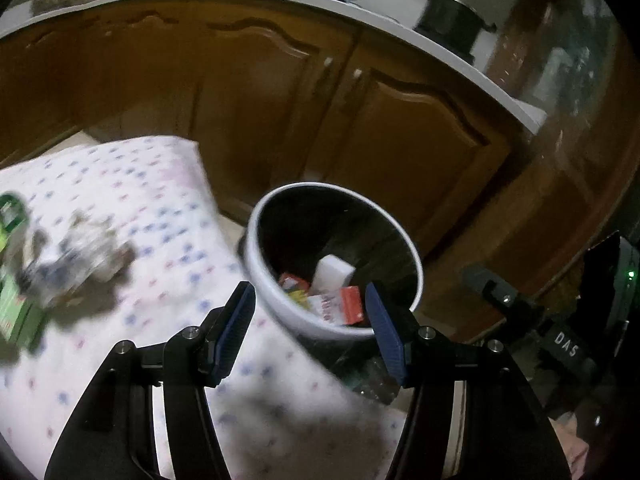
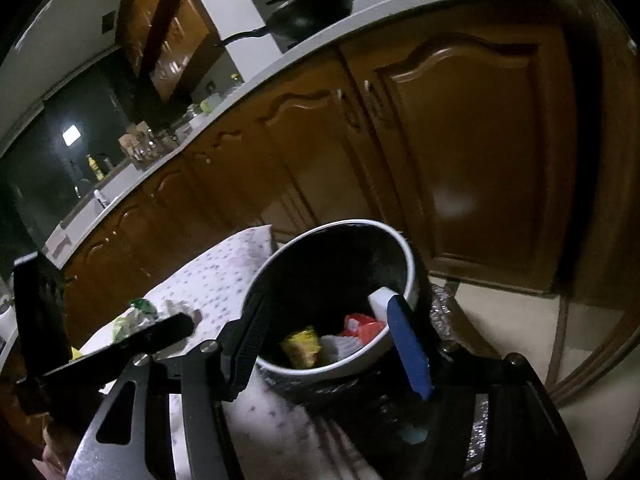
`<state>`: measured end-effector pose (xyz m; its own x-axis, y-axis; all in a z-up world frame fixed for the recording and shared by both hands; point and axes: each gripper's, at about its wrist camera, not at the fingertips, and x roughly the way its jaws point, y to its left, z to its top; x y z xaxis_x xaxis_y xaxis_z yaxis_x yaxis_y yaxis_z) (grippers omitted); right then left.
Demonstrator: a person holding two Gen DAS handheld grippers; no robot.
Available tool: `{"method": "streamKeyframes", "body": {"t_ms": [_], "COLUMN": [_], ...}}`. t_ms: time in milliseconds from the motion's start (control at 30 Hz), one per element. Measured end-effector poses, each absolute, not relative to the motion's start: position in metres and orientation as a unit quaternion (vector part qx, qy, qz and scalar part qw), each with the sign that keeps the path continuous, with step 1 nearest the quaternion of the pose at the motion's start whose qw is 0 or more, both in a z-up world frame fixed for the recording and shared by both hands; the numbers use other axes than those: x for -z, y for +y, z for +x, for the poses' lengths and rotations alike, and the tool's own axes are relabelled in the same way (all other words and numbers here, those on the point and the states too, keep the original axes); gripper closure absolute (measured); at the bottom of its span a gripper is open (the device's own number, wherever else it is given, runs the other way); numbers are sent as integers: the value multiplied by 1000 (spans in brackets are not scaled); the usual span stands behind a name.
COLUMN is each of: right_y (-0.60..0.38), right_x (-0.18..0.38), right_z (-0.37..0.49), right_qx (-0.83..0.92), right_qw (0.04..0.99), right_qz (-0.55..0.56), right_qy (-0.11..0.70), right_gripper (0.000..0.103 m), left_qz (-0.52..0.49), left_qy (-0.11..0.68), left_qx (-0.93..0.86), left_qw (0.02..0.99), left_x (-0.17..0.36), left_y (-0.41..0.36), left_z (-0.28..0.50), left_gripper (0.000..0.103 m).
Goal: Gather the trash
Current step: 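Move both open tools back toward the remaining trash on the table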
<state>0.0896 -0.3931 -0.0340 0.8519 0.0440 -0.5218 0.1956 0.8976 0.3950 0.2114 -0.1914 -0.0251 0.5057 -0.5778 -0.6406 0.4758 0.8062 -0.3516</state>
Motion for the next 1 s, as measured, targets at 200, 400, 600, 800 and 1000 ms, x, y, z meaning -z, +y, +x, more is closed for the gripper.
{"method": "streamKeyframes", "body": {"t_ms": [200, 400, 600, 800, 1000], "right_y": [-358, -311, -268, -234, -212], "right_x": [36, 45, 60, 70, 78], "right_z": [91, 97, 109, 121, 138], "right_qx": [3, -40, -75, -104, -124], "right_qw": [936, 932, 925, 918, 914], "right_qz": [226, 214, 197, 184, 171], "right_qy": [270, 289, 316, 336, 348], "right_gripper": [24, 23, 23, 23, 23], "left_qz": [-88, -119, -144, -166, -180], "left_qy": [389, 388, 386, 388, 391], "left_qx": [251, 201, 162, 127, 96], "left_qw": [882, 892, 897, 898, 897], "left_x": [32, 41, 47, 54, 60], "left_y": [-134, -71, -27, 10, 36], "left_z": [191, 174, 167, 167, 177], "left_gripper": [45, 45, 45, 45, 45]}}
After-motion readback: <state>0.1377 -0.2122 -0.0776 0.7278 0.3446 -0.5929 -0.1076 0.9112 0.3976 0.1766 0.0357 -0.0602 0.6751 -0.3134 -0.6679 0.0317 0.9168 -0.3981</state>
